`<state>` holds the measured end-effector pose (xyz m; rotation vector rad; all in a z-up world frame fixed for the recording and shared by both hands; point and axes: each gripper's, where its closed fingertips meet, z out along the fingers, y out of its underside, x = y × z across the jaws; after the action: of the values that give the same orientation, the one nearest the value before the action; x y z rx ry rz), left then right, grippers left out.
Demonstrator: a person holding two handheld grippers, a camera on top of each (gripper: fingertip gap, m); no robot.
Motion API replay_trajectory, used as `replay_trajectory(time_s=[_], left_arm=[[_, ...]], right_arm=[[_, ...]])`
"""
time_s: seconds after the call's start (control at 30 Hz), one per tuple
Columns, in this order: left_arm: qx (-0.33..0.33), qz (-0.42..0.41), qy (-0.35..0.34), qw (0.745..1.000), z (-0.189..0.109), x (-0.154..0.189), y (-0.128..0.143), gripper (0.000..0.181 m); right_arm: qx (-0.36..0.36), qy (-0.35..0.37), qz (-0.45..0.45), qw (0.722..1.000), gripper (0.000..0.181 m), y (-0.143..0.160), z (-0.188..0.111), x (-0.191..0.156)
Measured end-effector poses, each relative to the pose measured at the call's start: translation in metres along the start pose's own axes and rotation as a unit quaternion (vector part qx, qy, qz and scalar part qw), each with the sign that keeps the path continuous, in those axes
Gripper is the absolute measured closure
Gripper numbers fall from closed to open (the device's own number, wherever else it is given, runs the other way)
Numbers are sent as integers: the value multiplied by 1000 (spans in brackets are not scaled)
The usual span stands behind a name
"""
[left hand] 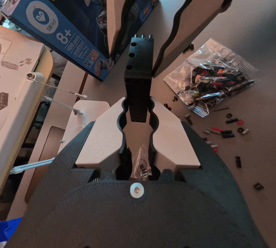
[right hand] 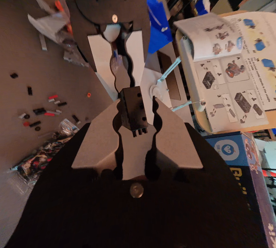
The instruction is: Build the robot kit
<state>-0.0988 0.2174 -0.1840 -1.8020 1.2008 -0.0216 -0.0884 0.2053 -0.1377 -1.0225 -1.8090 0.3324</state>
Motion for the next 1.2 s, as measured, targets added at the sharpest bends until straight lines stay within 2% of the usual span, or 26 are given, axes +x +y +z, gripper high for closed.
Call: replay_trajectory(time_s=[0.1, 0.17, 0.3, 0.43, 0.6, 0.73, 0.8, 1.0, 1.2], left_arm=[[-15, 16, -13, 1000, 0, -2, 2, 158], [-13, 19, -8, 1000, 0, 1, 2, 158], [1, 22, -3, 1000, -2, 5, -1, 156], [19, -7, 5, 1000, -1, 4, 0, 143], [38, -35, 34, 998, 3, 12, 3, 150], [62, -67, 71, 993, 8, 19, 5, 144], [77, -82, 86, 990, 9, 22, 4, 141], [90, -81, 90, 989, 10, 24, 3, 149], [78, -64, 68, 993, 6, 18, 6, 152]], right_arm=[[-17, -13, -10, 1000, 155, 6, 6, -6], [-8, -17, -8, 1000, 155, 6, 5, -9], [28, -23, 26, 999, 156, 5, 0, -10], [79, -32, 79, 993, 157, 2, -7, -7], [135, -37, 120, 983, 158, -1, -12, -4], [162, -40, 137, 976, 157, -4, -16, -2], [167, -38, 136, 976, 158, -7, -17, -2], [178, -45, 135, 974, 158, -12, -16, -5], [169, -49, 139, 975, 158, -4, -17, -3]])
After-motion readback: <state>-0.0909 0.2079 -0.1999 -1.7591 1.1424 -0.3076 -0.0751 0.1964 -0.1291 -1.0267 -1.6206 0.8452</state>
